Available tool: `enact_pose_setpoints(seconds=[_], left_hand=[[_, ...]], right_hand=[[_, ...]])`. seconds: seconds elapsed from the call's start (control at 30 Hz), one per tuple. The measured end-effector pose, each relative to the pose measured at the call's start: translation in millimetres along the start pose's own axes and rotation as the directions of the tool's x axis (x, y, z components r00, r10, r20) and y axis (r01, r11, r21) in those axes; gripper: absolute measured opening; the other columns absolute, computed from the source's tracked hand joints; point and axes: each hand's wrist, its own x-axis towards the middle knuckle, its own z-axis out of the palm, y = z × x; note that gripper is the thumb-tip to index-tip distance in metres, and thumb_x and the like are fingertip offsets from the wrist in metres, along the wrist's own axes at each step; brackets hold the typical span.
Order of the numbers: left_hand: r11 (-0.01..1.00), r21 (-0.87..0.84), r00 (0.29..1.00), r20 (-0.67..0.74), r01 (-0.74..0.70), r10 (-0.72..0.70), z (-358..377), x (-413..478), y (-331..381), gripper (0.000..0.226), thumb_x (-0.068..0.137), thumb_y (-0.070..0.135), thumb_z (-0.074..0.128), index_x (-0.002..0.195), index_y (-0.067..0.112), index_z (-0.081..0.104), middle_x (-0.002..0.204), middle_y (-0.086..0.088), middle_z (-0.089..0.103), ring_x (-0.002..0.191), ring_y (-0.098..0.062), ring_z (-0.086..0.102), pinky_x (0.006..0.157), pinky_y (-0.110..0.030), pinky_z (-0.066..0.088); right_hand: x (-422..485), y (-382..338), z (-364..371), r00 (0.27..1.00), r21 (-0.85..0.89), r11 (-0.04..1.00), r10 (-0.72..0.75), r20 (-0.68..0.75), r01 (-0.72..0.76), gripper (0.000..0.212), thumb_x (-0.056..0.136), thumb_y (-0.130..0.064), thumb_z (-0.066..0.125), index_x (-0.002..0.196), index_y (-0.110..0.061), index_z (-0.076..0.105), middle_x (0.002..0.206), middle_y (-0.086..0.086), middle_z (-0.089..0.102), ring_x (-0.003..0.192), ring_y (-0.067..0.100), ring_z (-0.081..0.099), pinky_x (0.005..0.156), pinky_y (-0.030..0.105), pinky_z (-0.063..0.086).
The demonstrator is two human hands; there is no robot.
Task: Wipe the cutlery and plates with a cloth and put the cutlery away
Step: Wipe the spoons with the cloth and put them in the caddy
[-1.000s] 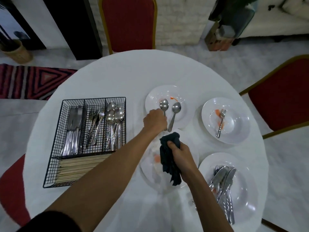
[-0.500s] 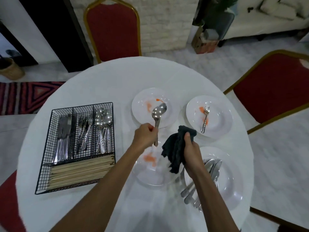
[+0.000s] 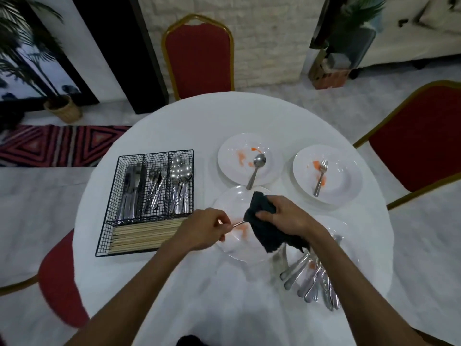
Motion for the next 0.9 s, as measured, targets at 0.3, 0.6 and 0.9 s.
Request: enact_pose_setpoints(seconds=[0.3,0.6,0.9], left_hand=[[0.991,-0.015,0.970,-0.210,-0.131,0.125,-24.5,-13.4,-10.8,0.012,0.090,0.038,0.070,0.088,0.030,0.078,0.069,0.015,0.073,0.062,-0.001,0.061,0.064,-0.021,0.049],[0.743,-0.659,0.969,-0.092,0.114,-0.230,13.1,-26.7,7.6,0.026,0.098,0.027,0.063,0.094,0.002,0.066,0.070,-0.005,0.077,0.059,-0.019,0.069,0.056,-0.025,0.054],[0.827,-0.560,0.944,-0.243,0.053,-0.224,3.3,-32.8,-7.6,0.027,0.101,0.033,0.055,0.089,0.018,0.074,0.078,0.004,0.077,0.066,-0.009,0.071,0.069,-0.028,0.054]], right_hand=[[-12.3,-32.2,8.7,0.990,-0.065,0.990,-0.119,0.075,0.124,0.011,0.089,-0.026,0.074,0.088,-0.018,0.066,0.082,-0.005,0.070,0.081,0.019,0.068,0.073,0.032,0.049],[-1.0,-51.9,81.9,0.848,0.851,0.498,0.369,-0.381,0.166,0.012,0.098,-0.017,0.064,0.104,-0.007,0.068,0.091,0.019,0.077,0.081,0.035,0.076,0.076,0.053,0.062],[-12.1,-55.4,71.7,0.924,0.730,0.682,0.247,-0.293,0.049,0.027,0.102,-0.030,0.058,0.087,-0.009,0.064,0.063,0.009,0.063,0.042,0.015,0.050,0.041,0.023,0.042]])
